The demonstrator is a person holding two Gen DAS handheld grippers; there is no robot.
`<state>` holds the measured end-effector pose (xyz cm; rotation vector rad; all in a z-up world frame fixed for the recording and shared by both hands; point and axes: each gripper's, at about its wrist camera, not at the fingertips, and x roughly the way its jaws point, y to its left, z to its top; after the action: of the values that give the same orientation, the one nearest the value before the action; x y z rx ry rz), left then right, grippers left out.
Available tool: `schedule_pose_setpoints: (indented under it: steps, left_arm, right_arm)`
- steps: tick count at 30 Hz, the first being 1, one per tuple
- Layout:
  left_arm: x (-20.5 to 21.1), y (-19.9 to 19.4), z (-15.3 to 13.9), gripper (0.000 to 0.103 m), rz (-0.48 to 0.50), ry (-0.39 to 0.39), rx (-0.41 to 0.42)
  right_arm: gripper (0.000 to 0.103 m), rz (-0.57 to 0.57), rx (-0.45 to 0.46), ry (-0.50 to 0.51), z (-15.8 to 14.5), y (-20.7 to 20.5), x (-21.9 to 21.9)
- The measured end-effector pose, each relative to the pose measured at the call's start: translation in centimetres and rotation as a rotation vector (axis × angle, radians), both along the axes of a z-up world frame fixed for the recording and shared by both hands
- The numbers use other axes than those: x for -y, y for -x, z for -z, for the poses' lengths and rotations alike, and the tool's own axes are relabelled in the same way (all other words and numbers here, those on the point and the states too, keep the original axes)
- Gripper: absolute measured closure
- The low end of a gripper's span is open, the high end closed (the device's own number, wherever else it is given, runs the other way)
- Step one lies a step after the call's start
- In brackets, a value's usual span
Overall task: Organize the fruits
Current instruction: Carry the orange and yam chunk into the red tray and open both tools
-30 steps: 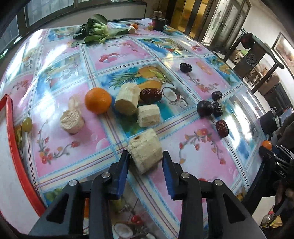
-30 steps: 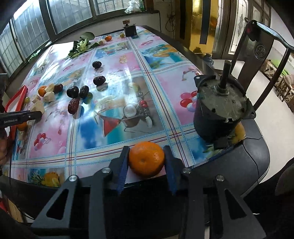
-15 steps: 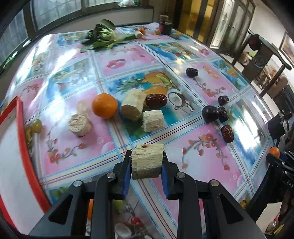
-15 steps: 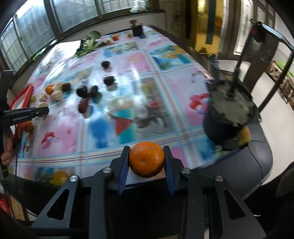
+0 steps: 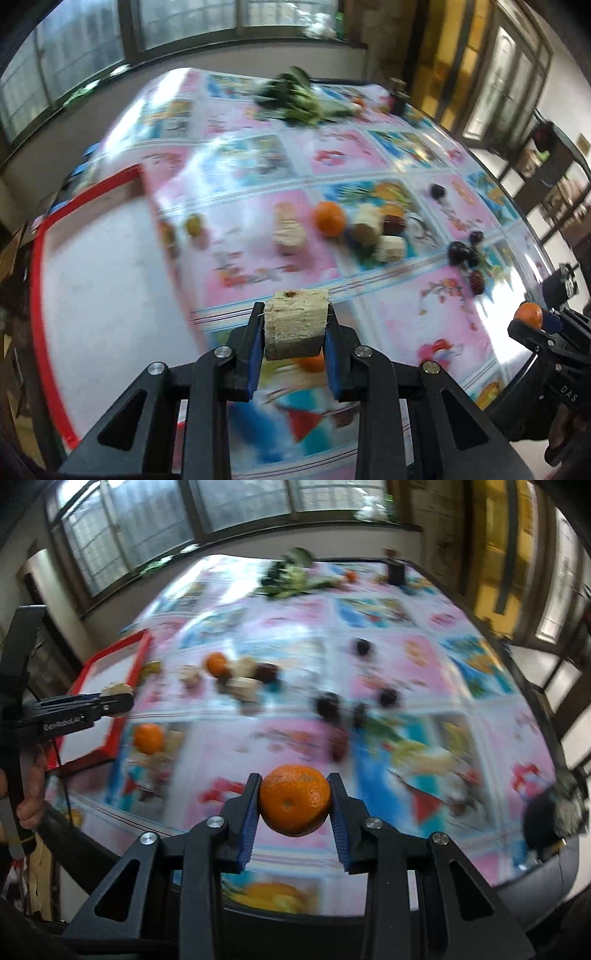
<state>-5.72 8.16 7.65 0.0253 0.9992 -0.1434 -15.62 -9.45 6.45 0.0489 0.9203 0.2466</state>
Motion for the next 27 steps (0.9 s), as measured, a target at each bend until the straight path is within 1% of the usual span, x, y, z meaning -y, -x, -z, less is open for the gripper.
schedule_pose_setpoints:
  steps: [2,8,12,15,19,21,23,27]
  left_arm:
    - [-1.5,0.4,-0.2,0.075,-0.034,-0.003,0.006]
    - [-7.6,2.0,-0.6,0.075,-0.149,-0.027,0.01]
    - [-12.3,2.9,0.0,0.076,-0.241,-0.047,-0.012]
    - [-14.6,3.5,0.8,0.076,-0.281,-0.06,-0.028]
    - [-16.6,4.0,2.1,0.075,-0.315,-0.06,-0.058]
    - [-17.2,4.0,2.9,0.075,-0.323,-0.05,-0.075]
    - [-17.8,4.0,3.8,0.075,-0.327,-0.046,-0.094]
    - [-18.2,4.3,4.8,0.075,-0.314,-0.037,-0.116]
  right_arm:
    - [0.066,-0.051,0.009,-0.009,-0.6,-0.4,-2.4]
    - [0.066,-0.199,0.036,-0.048,-2.8,-1.9,-9.5]
    - [0.066,-0.297,0.062,-0.07,-4.1,-3.1,-15.3]
    - [0.066,-0.35,0.059,-0.085,-4.3,-4.1,-19.2]
    - [0.066,-0.41,0.036,-0.094,-3.5,-5.0,-23.3]
    - [0.066,-0.436,0.012,-0.085,-2.4,-5.4,-25.2]
    - [0.066,-0.445,-0.02,-0.069,-0.9,-6.0,-26.5]
    - [0.066,-0.448,-0.069,-0.042,1.6,-6.5,-27.6]
